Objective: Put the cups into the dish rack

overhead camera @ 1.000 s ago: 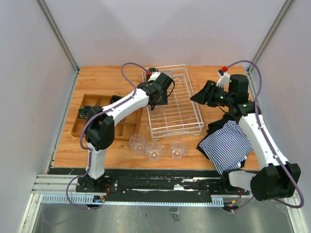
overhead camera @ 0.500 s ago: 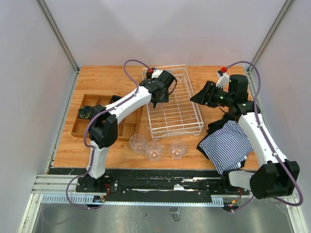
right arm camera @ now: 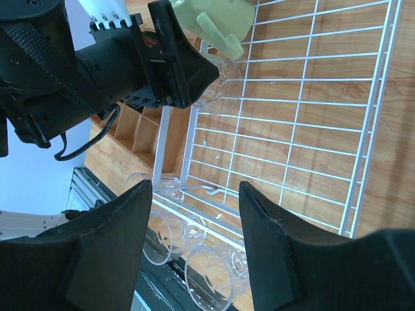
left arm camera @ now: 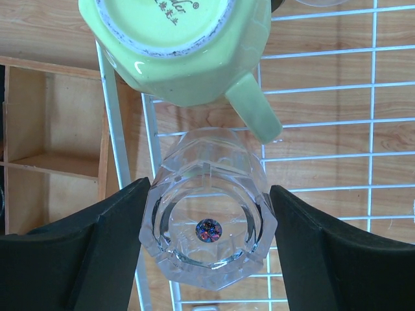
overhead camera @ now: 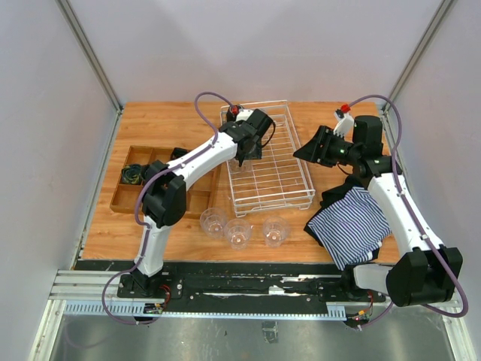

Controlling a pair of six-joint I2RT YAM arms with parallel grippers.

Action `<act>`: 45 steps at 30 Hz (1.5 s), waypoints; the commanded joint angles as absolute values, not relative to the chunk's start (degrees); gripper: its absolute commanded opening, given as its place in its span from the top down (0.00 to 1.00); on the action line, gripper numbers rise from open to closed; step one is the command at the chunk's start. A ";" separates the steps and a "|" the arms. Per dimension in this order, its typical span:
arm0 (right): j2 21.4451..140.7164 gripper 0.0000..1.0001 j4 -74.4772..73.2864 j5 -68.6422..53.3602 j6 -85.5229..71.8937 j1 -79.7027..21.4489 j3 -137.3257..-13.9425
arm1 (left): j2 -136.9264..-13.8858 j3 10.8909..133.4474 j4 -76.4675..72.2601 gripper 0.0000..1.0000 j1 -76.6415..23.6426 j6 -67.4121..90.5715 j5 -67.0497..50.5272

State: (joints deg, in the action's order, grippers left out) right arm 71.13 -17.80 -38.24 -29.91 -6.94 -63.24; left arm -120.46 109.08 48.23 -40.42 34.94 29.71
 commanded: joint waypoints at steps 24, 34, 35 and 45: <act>73.14 0.43 -16.95 -39.94 -30.18 -9.45 -60.52 | -111.78 109.32 48.11 0.10 -37.41 37.55 26.74; 66.09 0.45 -32.49 -29.44 -22.15 -20.52 -60.99 | -94.86 99.33 49.75 0.11 -36.11 36.91 24.81; 65.08 0.45 -33.86 -28.33 -22.01 -22.05 -60.46 | -93.07 97.89 49.56 0.11 -36.04 36.91 23.51; 60.16 0.46 -44.25 -13.88 -24.53 -39.58 -55.88 | -76.61 85.33 42.46 0.11 -36.04 39.26 8.83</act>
State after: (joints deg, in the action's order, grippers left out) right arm 60.84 -38.35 -22.31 -23.31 -33.63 -58.11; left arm -81.03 89.03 47.29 -36.25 37.85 16.19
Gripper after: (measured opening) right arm 0.544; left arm 0.888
